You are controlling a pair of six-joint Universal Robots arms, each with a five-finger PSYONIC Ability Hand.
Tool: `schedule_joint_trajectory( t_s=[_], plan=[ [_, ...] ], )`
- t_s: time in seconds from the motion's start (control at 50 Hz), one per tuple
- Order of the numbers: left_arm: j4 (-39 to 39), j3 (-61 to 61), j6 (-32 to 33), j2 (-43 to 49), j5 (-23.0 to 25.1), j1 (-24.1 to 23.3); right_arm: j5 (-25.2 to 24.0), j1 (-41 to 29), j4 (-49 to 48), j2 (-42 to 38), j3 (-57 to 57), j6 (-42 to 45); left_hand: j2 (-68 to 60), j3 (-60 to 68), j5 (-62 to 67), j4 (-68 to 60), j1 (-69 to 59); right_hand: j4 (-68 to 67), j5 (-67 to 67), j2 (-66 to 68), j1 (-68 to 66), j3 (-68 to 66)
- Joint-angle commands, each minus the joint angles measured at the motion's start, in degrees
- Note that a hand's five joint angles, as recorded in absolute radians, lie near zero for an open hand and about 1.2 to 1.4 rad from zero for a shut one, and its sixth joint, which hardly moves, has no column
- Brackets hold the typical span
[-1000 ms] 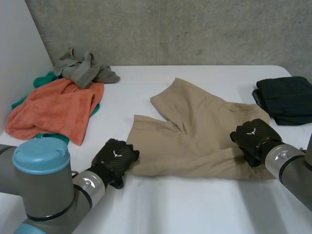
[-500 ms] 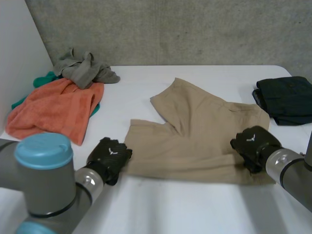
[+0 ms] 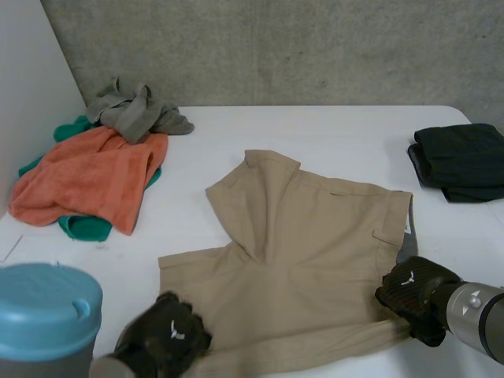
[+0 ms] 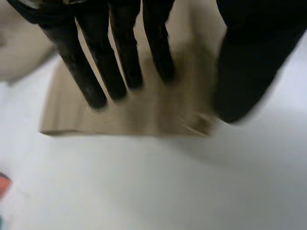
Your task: Fold the laundry.
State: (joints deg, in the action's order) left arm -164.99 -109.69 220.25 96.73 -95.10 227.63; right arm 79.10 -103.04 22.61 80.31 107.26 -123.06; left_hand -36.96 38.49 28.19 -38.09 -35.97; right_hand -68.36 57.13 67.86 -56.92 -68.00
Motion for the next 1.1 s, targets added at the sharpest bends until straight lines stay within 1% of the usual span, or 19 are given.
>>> schedule_joint_trajectory(
  t_s=[0.02,0.12,0.14,0.18,0.2,0.26,0.28,0.32,0.36,0.42,0.44,0.48,0.5,0.58,0.68,0.88,0.94,0.96,1.1],
  plan=[
    [-6.65,9.74,0.53,0.22,0.0,1.32,0.09,0.12,-0.99,-0.15,-0.12,0.19,25.56,-27.09,-26.79,26.69,24.57,-11.64,12.87,12.14,-23.08,-12.0],
    [-14.2,16.68,0.8,4.16,1.49,5.53,0.09,0.03,-2.39,-0.41,-0.21,0.19,25.4,-26.93,-26.63,26.53,24.41,-11.64,12.87,12.14,-23.08,-12.0],
    [-16.74,21.05,0.8,8.52,4.54,7.72,0.09,-0.05,-2.66,-0.5,-0.21,0.19,23.9,-25.43,-25.13,25.03,22.91,-11.64,12.87,12.14,-23.08,-12.0],
    [-17.73,23.71,0.62,11.19,6.67,8.7,0.17,-0.05,-3.1,-0.59,-0.3,0.19,23.88,-25.41,-25.11,25.01,22.89,-11.64,12.87,12.14,-23.08,-12.0],
    [-18.34,27.21,0.27,14.86,9.73,9.75,0.17,-0.05,-3.19,-0.68,-0.3,0.19,23.88,-25.41,-25.11,25.01,22.89,-11.64,12.87,12.14,-23.08,-12.0],
    [-18.09,33.81,0.27,21.81,14.05,11.07,0.26,-0.14,-3.8,-0.94,-0.65,0.01,22.21,-23.74,-23.44,23.34,21.22,-11.64,12.87,12.14,-23.08,-12.0],
    [-17.56,38.45,0.27,26.36,16.07,11.86,0.26,-0.14,-4.06,-1.11,-0.74,0.01,21.03,-22.56,-22.26,22.17,20.05,-11.64,12.87,12.14,-23.08,-12.0],
    [-16.42,43.13,0.18,30.52,17.4,12.83,0.26,-0.14,-4.5,-1.73,-0.83,0.01,20.19,-21.72,-21.42,21.32,19.2,-11.64,12.87,12.14,-23.08,-12.0],
    [-14.06,50.32,0.1,36.48,19.15,14.23,0.35,-0.14,-5.03,-2.69,-0.92,-0.08,15.84,-17.37,-17.07,16.97,14.85,-11.64,12.87,12.14,-23.08,-12.0],
    [-11.41,57.98,-0.78,41.95,22.31,15.21,0.44,-0.14,-5.3,-3.92,-1.18,-0.16,12.63,-14.15,-13.85,13.76,11.64,-11.64,12.87,12.14,-23.08,-12.0],
    [-9.05,63.14,-2.52,45.62,24.94,15.64,0.44,-0.14,-5.3,-4.28,-1.18,-0.16,9.45,-10.98,-10.68,10.58,8.46,-11.64,12.87,12.14,-23.08,-12.0],
    [-6.23,68.35,-5.17,49.07,27.5,16.0,0.44,-0.14,-5.38,-4.98,-1.35,-0.25,7.57,-9.1,-8.8,8.7,6.59,-11.64,12.87,12.14,-23.08,-12.0],
    [-3.0,73.6,-8.4,52.65,30.21,16.7,0.44,-0.23,-5.47,-5.33,-1.36,-0.25,5.23,-6.76,-6.46,6.37,4.25,-11.64,12.87,12.14,-23.08,-12.0],
    [2.73,84.6,-12.82,59.61,33.22,18.02,0.53,-0.23,-6.35,-6.56,-1.36,-0.43,3.37,-4.9,-4.6,4.5,2.38,-11.64,12.87,12.14,-23.08,-12.0],
    [6.0,91.75,-13.0,64.28,33.84,18.46,0.61,-0.23,-7.14,-6.92,-1.53,-0.6,1.69,-3.21,-2.91,2.82,0.7,-11.64,12.87,12.14,-23.08,-12.0],
    [7.49,91.84,-12.91,66.13,34.72,18.55,0.53,-0.23,-7.75,-7.0,-2.15,-0.69,0.67,-2.2,-1.9,1.8,-0.32,-11.64,12.87,12.14,-23.08,-12.0],
    [8.37,91.93,-12.91,66.13,34.72,18.55,0.61,-0.14,-8.11,-7.09,-2.15,-0.69,-4.69,3.16,3.46,-3.56,-5.68,-11.64,12.87,12.14,-23.08,-12.0],
    [8.46,91.93,-12.91,65.96,34.46,18.46,0.61,-0.14,-8.28,-7.35,-2.15,-0.69,-9.88,8.35,8.65,-8.75,-10.86,-11.64,12.87,12.14,-23.08,-12.0],
    [8.98,91.84,-12.91,65.7,32.62,18.55,0.61,-0.23,-8.28,-7.8,-2.23,-0.69,-25.37,23.84,24.14,-24.24,-26.36,-11.64,12.87,12.14,-23.08,-12.0]
  ],
)
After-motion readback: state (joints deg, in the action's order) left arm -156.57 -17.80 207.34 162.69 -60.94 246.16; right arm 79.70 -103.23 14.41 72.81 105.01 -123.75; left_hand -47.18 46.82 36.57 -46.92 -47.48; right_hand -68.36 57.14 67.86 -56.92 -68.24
